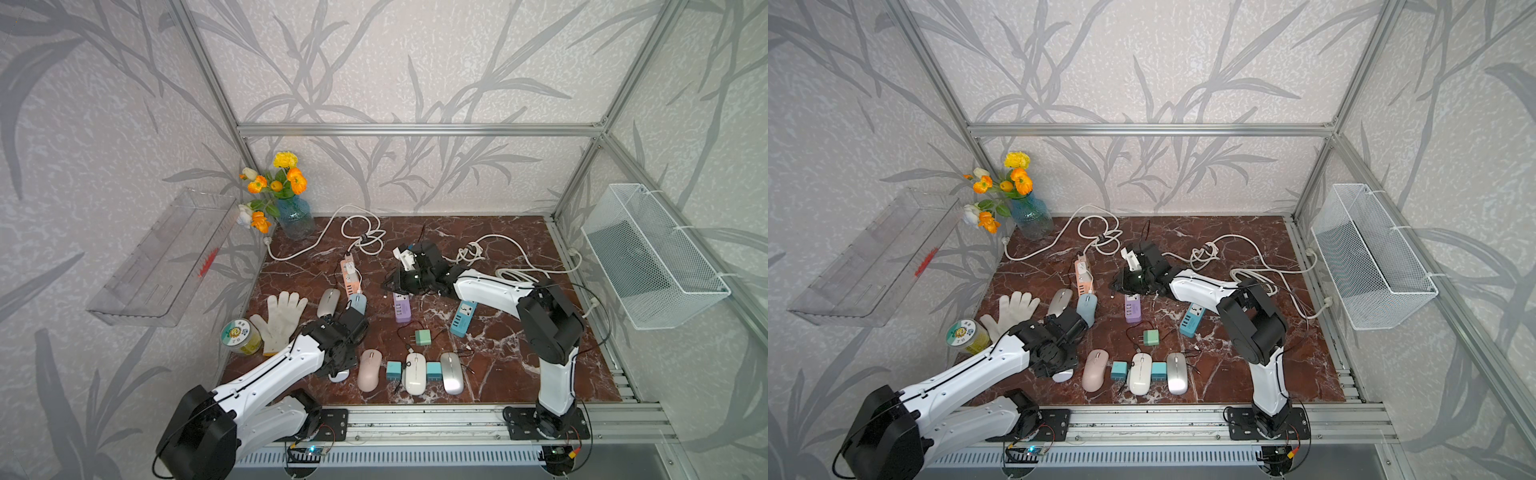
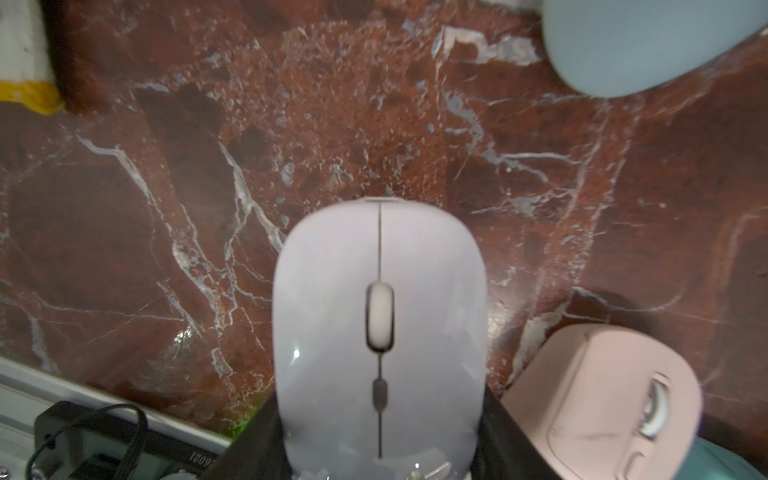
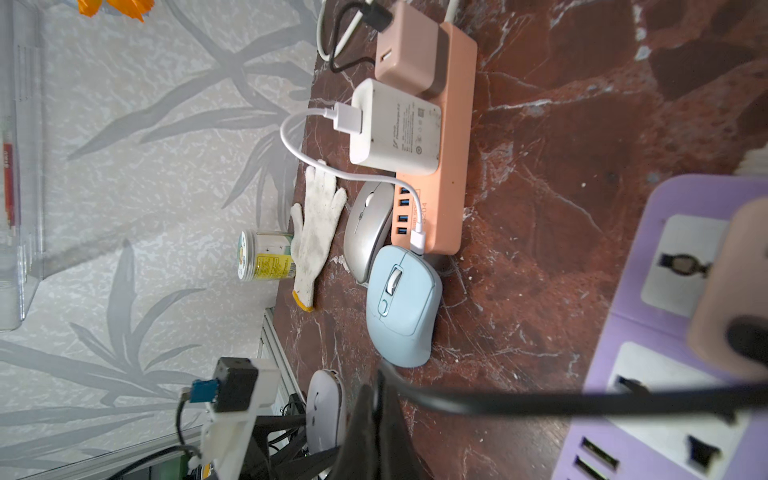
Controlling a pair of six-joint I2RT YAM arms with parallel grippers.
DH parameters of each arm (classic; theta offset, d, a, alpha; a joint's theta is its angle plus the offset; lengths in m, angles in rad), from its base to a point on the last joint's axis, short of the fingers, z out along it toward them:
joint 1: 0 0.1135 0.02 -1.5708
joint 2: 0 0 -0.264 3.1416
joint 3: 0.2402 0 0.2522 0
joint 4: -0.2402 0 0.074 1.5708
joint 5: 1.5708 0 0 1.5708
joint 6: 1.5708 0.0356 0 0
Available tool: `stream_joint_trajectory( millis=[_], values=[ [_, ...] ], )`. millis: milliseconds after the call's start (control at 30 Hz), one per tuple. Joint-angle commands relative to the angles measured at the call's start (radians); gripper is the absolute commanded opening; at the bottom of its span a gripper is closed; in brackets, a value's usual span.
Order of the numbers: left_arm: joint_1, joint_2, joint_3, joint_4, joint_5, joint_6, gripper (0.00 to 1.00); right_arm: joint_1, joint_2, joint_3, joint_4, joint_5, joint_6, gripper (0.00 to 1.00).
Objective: Unplug the wireless mouse
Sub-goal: Place the mouse at the center of the board, then place the power cord at the center of the board.
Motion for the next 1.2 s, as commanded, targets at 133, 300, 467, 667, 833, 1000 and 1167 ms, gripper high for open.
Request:
stream_joint_trajectory(
  millis=[133,300,467,667,833,1000,1167],
  values=[
    [-0.002,0.027,-0.064,0.11,0.063,-0.007,0.22,0.002,-0.066,-0.039,-0.016,0.019,-0.034,0.0],
    [-0.002,0.013,-0.076,0.103,0.06,-0.012,0.51,0.002,-0.067,-0.041,-0.018,0.02,-0.031,0.0],
    [-0.002,-0.02,-0.054,0.053,-0.002,-0.032,0.81,0.002,-0.074,-0.041,-0.032,0.028,-0.037,0.0],
    [-0.001,-0.122,-0.015,0.075,-0.114,-0.014,0.8,0.002,-0.094,-0.036,-0.067,0.039,-0.05,0.0],
    [0.013,-0.167,0.043,0.322,-0.078,0.224,0.71,-0.003,-0.127,0.002,-0.264,0.146,-0.165,0.0],
    [0.066,-0.018,0.153,0.475,0.033,0.331,0.62,-0.019,-0.166,0.009,-0.404,0.241,-0.252,0.05],
    [0.092,0.152,0.223,0.641,0.15,0.313,0.5,-0.024,-0.191,0.05,-0.52,0.343,-0.309,0.29]
  ],
)
